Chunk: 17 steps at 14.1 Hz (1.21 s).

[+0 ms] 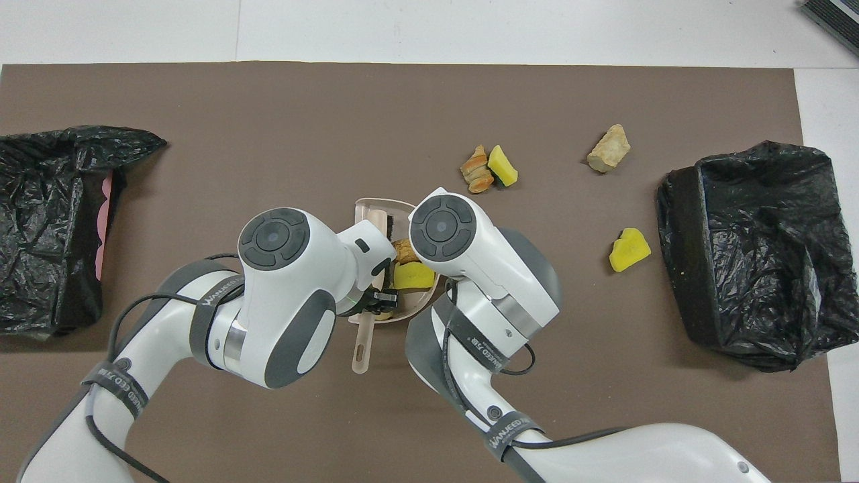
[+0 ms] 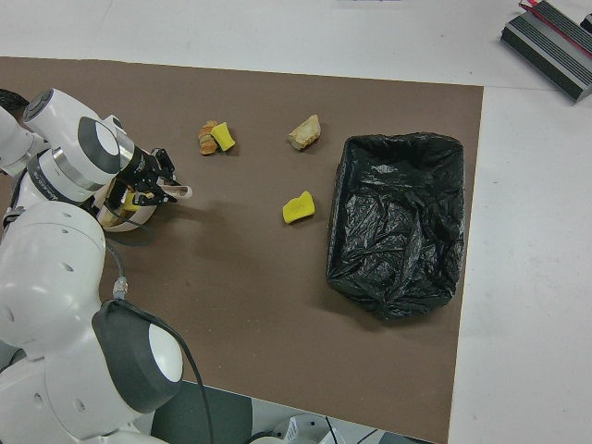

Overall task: Sweep and dump trash in bin
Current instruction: 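Carry the dustpan to the nearer black bag with the right gripper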

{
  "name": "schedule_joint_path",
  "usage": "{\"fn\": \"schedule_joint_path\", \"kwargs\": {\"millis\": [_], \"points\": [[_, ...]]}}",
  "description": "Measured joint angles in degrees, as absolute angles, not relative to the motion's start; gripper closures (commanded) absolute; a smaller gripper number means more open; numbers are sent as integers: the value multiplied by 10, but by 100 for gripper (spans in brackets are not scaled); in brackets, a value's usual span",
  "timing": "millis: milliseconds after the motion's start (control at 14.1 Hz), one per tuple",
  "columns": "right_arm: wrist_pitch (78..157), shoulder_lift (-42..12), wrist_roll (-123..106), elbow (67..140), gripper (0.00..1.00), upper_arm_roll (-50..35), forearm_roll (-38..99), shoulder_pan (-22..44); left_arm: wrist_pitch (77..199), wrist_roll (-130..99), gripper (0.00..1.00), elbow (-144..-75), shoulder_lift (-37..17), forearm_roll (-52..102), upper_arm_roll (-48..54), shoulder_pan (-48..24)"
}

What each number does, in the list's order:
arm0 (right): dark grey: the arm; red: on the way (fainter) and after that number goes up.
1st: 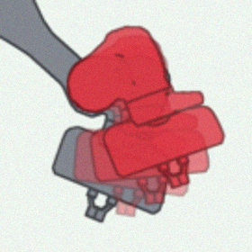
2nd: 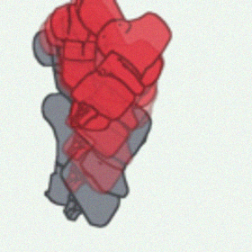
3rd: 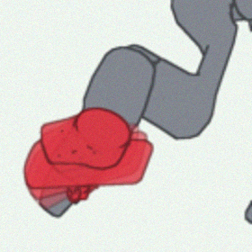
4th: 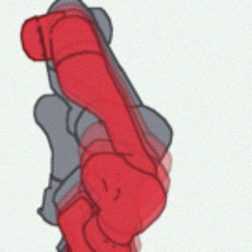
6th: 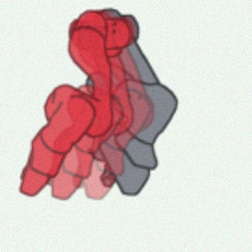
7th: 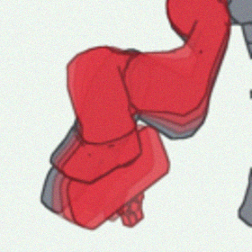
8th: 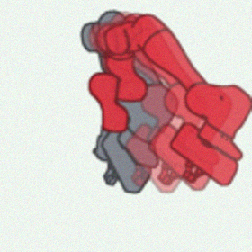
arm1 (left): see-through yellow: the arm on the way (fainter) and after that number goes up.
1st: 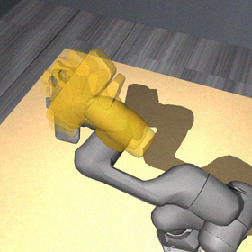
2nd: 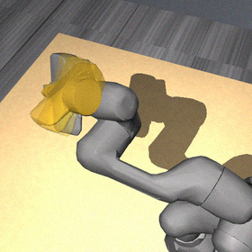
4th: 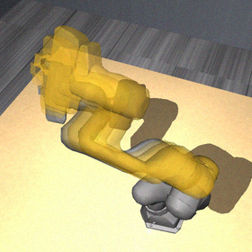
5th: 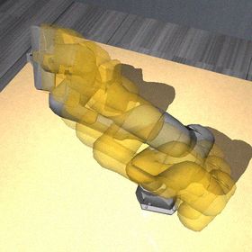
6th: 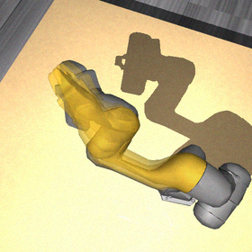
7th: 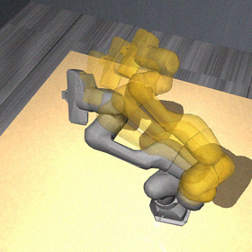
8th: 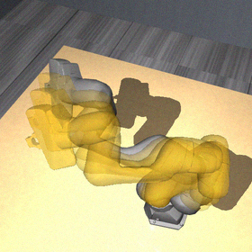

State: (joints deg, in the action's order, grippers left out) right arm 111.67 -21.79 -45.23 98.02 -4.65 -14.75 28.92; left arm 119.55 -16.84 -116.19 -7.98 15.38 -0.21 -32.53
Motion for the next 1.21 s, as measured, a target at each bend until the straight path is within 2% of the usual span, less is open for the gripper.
{"fn": "schedule_joint_path", "kwargs": {"millis": [356, 640, 924, 1209], "points": [[1117, -217, -452, 979, 100, -46, -147, 286, 1189, -157, 100, -1159, -66, 149, -13, -281], [1117, -201, -462, 975, 100, -45, -146, 253, 1161, -160, 100, -1172, -46, 99, -12, -278], [1114, -152, -558, 974, 100, -42, -90, 170, 1160, -186, 100, -1222, -18, 87, -6, -285], [1090, -108, -689, 974, 100, -40, -56, 67, 1160, -267, 100, -1243, 6, 85, 1, -346]]}}
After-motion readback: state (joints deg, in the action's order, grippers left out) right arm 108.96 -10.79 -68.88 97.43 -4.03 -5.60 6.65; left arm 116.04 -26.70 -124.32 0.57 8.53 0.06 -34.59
